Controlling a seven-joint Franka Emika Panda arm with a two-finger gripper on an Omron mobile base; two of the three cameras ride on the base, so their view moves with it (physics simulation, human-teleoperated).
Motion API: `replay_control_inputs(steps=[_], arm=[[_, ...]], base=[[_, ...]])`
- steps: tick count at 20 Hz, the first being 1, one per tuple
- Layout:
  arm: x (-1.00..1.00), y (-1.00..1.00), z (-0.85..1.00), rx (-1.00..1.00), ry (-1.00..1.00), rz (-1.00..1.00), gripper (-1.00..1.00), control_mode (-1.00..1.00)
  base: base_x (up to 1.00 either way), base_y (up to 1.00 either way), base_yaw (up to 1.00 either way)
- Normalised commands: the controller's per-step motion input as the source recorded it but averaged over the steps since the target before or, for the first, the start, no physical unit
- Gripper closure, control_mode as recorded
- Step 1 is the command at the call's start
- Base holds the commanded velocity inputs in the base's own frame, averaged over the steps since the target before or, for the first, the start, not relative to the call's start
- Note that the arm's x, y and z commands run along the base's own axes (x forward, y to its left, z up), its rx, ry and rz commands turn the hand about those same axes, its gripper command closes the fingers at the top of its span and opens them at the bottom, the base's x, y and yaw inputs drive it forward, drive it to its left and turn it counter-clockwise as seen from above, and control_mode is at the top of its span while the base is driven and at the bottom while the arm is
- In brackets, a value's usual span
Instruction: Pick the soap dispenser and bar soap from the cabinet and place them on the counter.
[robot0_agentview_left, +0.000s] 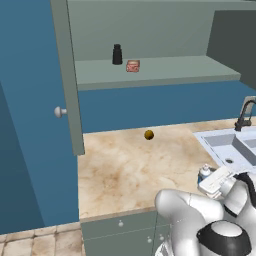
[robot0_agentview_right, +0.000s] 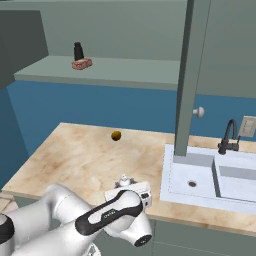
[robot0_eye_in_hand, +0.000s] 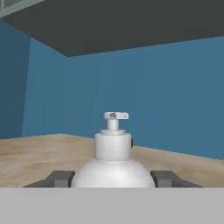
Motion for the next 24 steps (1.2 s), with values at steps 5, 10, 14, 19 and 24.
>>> replay_control_inputs(steps=[5,10,14,19,24], arm=[[0.2,0.09,-0.32,0.0,-0.09,0.0,1.0,-1.0],[0.2,0.06,-0.35,-0.01,-0.05,0.0,1.0,-1.0],[0.15,0.14,-0.39,-0.04,-0.03,0.0,1.0,-1.0],[0.02,0.08,-0.3,-0.04,-0.05,0.0,-1.0,-1.0],[0.0,0.0,-0.14,-0.02,-0.05,0.0,-1.0,-1.0]], base=[[0.0,0.0,0.0],[0.0,0.0,0.0],[0.0,0.0,0.0],[0.0,0.0,0.0],[0.0,0.0,0.0]])
